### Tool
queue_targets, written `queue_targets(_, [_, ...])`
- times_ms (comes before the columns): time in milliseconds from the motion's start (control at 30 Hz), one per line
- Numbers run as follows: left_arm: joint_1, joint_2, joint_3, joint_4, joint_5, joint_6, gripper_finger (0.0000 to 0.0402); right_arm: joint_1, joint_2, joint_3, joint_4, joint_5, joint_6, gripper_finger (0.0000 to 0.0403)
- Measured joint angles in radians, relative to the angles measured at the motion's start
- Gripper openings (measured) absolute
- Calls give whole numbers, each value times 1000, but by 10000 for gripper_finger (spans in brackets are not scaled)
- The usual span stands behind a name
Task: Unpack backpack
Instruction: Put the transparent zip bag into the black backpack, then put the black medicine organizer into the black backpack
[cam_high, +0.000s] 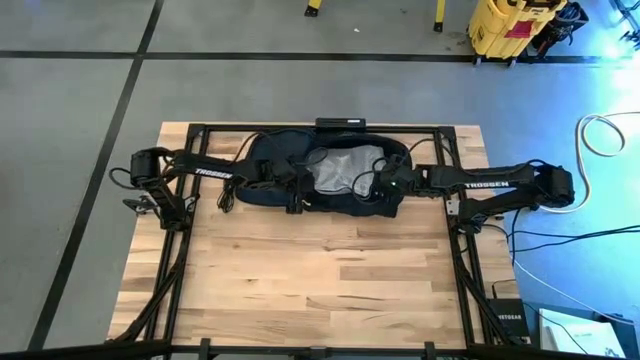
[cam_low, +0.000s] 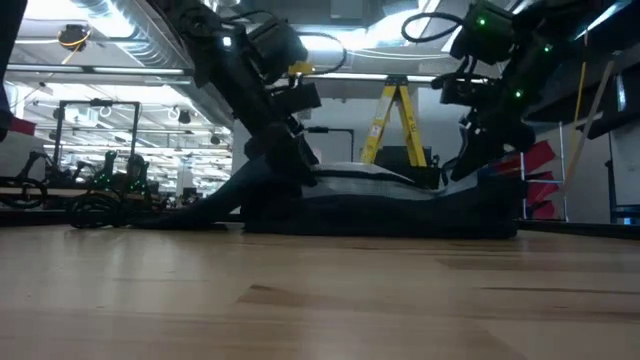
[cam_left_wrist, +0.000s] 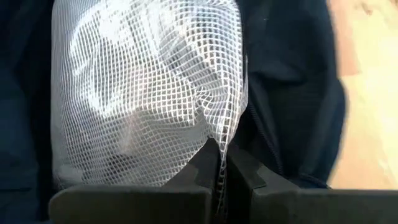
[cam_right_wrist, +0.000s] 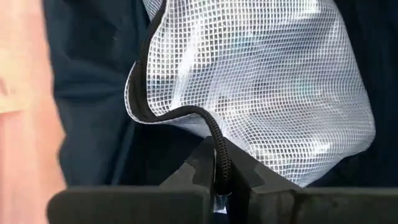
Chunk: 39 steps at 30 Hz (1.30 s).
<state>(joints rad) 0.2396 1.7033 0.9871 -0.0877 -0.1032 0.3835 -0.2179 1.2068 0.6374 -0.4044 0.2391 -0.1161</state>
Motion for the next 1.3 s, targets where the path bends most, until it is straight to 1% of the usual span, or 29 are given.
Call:
queue_targets(100, [16,25,0,1,6,-4,0,-37,0,-10,-3,4,0,0])
queue_targets(300, [31,62,0,3,9,-6,0,-106,0,-18,-17,-45,-25,0])
queue_targets(533, [34,62,0,2,8,-8,0,-125,0,-18,-46,-58,-30,0])
queue_targets(633, [33,60,0,8,5,-77,0,-123,0,-17,-42,-109,-1,2])
queue_targets(700, [21,48,0,13,-7,-115,1,-121,-1,-11,-42,-135,13,10])
queue_targets(767, [10,31,1,10,-31,-118,8,-116,-1,-3,-47,-148,30,29])
queue_targets(867, [2,23,2,-25,-47,-120,35,-116,-1,10,-64,-148,35,76])
queue_targets(1033, [-10,10,2,-54,-33,-163,114,-111,-14,36,-86,-155,62,174])
queue_targets(1100, [-27,-5,2,-59,-14,-196,148,-94,-29,50,-91,-154,85,206])
queue_targets(1167, [-45,-35,2,-35,41,-215,177,-69,-46,67,-105,-154,89,229])
queue_targets(1233, [-68,-68,2,9,49,-236,197,-39,-61,85,-113,-154,90,240])
queue_targets(1300, [-91,-96,3,37,46,-239,209,-7,-69,99,-120,-154,93,243])
